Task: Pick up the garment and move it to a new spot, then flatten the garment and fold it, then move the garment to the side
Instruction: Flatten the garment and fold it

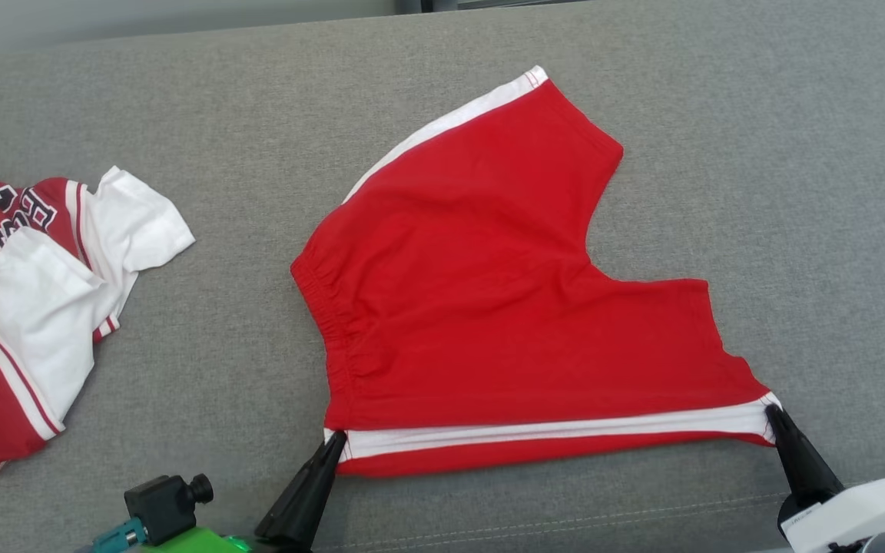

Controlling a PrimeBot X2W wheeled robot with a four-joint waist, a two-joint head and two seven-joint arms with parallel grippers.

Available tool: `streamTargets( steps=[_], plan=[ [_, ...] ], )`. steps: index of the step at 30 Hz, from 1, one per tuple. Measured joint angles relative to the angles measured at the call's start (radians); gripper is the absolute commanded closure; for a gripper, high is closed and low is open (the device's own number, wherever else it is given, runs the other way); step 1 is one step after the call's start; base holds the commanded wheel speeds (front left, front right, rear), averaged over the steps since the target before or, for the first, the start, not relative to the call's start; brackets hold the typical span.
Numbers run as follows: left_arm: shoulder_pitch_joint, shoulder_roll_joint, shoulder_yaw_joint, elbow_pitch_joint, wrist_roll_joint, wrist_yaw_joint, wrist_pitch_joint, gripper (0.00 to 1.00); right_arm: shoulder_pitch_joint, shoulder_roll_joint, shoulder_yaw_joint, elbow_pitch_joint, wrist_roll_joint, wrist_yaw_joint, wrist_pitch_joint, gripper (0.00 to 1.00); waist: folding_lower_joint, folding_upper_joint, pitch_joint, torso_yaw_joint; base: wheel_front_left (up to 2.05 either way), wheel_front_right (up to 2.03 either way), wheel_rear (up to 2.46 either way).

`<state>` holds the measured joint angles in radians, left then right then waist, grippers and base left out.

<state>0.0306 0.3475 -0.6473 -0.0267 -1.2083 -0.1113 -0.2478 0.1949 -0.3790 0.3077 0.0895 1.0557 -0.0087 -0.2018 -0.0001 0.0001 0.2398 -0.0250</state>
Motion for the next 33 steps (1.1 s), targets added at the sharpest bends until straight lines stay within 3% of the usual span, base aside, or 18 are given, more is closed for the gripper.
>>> streamTargets(
  steps=[9, 17, 24, 33],
  plan=[
    [0.109, -0.003, 0.036, -0.059, -0.037, -0.009, 0.0, 1.0, 0.072, -0.058, -0.01, -0.123, 0.022, 0.038, 0.001, 1.0, 0.0, 0.0, 0.004, 0.051, 0.0, 0.0, 0.0],
    [0.054, 0.053, 0.047, -0.152, -0.085, -0.013, 0.028, 1.0, -0.113, -0.106, -0.049, -0.244, 0.013, 0.043, 0.035, 1.0, 0.0, 0.0, 0.053, 0.05, 0.0, 0.0, 0.0],
    [-0.095, 0.082, 0.105, -0.227, -0.168, -0.011, 0.119, 1.0, -0.301, -0.152, -0.059, -0.265, 0.006, 0.006, 0.13, 1.0, 0.0, 0.0, 0.122, 0.056, 0.0, 0.0, 0.0],
    [-0.27, 0.074, 0.141, -0.238, -0.285, 0.052, 0.231, 1.0, -0.54, -0.16, -0.081, -0.244, -0.004, -0.048, 0.207, 1.0, 0.0, 0.0, 0.229, 0.08, 0.0, 0.0, 0.0]
  ],
)
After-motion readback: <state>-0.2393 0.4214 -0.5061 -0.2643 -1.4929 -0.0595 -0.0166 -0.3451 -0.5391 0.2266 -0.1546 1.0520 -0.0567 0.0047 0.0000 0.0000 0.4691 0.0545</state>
